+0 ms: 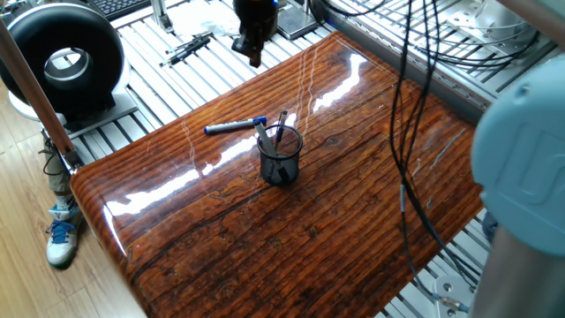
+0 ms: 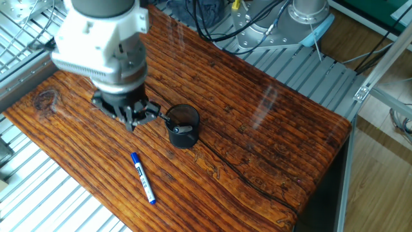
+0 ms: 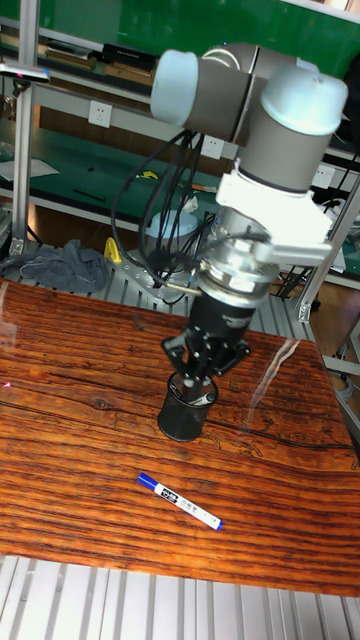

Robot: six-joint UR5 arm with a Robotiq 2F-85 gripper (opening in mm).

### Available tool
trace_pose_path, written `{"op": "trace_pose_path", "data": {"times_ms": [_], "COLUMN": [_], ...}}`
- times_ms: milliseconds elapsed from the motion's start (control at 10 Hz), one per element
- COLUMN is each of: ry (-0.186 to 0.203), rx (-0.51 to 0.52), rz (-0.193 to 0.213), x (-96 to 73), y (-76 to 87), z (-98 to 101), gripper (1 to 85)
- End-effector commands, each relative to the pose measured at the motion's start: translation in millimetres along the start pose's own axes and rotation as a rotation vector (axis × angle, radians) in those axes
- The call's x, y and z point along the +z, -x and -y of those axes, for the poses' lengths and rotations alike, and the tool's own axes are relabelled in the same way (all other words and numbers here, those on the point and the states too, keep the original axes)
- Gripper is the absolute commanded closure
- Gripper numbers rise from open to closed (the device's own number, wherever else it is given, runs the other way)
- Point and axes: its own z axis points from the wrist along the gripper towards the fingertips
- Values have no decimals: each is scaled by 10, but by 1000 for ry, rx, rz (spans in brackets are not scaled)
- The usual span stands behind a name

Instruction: Put the pen into the pen holder

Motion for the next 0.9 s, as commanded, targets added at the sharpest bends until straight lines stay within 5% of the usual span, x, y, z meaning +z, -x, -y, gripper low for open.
{"op": "trace_pose_path", "data": {"times_ms": [0, 200, 500, 800], "ry": [38, 55, 50, -31], "rx": [-141, -177, -169, -198], "rz": [36, 69, 62, -23], "x": [110, 236, 388, 395], "y": [228, 338, 342, 140], "z": [-119, -178, -157, 71], "gripper": [830, 817, 810, 830]}}
